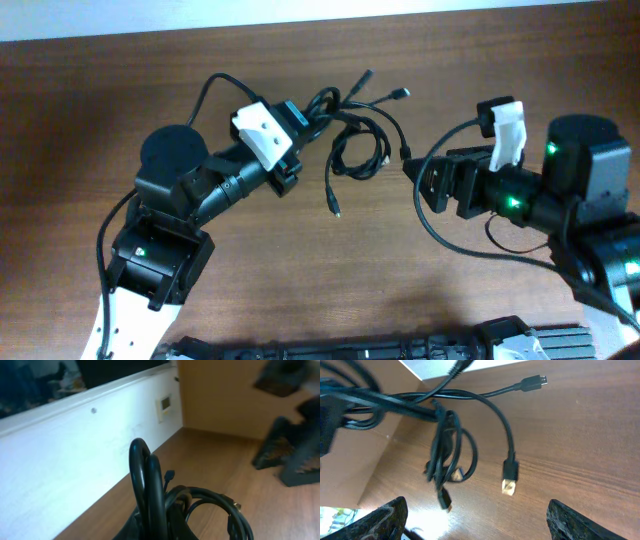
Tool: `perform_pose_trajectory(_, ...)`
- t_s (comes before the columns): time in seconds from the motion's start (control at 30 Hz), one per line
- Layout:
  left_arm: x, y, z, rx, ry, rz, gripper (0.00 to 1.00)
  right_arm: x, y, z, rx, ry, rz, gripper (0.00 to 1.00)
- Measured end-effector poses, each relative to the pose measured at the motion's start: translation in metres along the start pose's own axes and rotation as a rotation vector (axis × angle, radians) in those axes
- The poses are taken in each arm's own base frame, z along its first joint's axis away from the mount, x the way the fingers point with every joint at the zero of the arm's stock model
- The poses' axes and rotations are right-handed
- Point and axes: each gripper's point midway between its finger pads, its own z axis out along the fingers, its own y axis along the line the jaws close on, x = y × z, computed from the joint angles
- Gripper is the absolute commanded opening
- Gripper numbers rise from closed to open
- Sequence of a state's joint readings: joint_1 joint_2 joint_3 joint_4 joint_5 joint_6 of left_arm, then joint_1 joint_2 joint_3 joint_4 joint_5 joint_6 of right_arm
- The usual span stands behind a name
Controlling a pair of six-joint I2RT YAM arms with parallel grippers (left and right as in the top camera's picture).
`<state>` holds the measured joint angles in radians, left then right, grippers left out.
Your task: Untangle cables
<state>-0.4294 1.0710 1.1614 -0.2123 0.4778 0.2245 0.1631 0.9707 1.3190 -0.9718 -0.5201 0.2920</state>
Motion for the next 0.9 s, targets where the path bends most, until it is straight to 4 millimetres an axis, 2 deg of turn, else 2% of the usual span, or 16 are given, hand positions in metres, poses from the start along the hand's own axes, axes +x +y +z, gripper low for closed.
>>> perform_pose_trajectory(0.07,-0.005,0.007,0.000,-0.036,-0.020,-0.059,0.00,-0.002,0.009,-0.007,-0.033,-0.024,-0.020,0.88)
perform_pose_trajectory(0.13,-0.021,0.012,-0.001,-0.053,-0.085,-0.143,0.00,-0.007,0.021,-0.008,-0.099,-0.039,-0.042,0.88)
perform_pose_trajectory(0.23,-0.043,0.008,-0.001,-0.020,-0.169,-0.203,0.00,-0.007,0.031,-0.009,-0.152,-0.035,-0.051,0.88)
perform_pose_trajectory(0.37,-0.055,-0.022,0.006,0.096,-0.203,-0.238,0.00,-0.008,0.035,-0.010,-0.178,-0.037,-0.058,0.86)
perform_pose_trajectory(0.4,-0.058,-0.029,0.007,0.117,-0.212,-0.238,0.00,-0.009,0.037,-0.010,-0.186,-0.041,-0.063,0.83)
perform_pose_trajectory(0.47,-0.061,-0.040,0.010,0.153,-0.218,-0.238,0.00,-0.010,0.040,-0.011,-0.202,-0.044,-0.067,0.75)
perform_pose_trajectory(0.6,-0.057,-0.053,0.019,0.198,-0.200,-0.249,0.00,-0.013,0.043,-0.012,-0.216,-0.057,-0.078,0.51)
perform_pose_trajectory(0.77,-0.057,-0.057,0.023,0.212,-0.203,-0.248,0.00,-0.013,0.044,-0.012,-0.222,-0.055,-0.074,0.09)
perform_pose_trajectory(0.8,-0.056,-0.057,0.023,0.213,-0.201,-0.248,0.00,-0.013,0.044,-0.012,-0.222,-0.054,-0.068,0.04)
perform_pose_trajectory(0.9,-0.055,-0.053,0.025,0.184,-0.198,-0.254,0.02,-0.012,0.043,-0.012,-0.219,-0.049,-0.064,0.04)
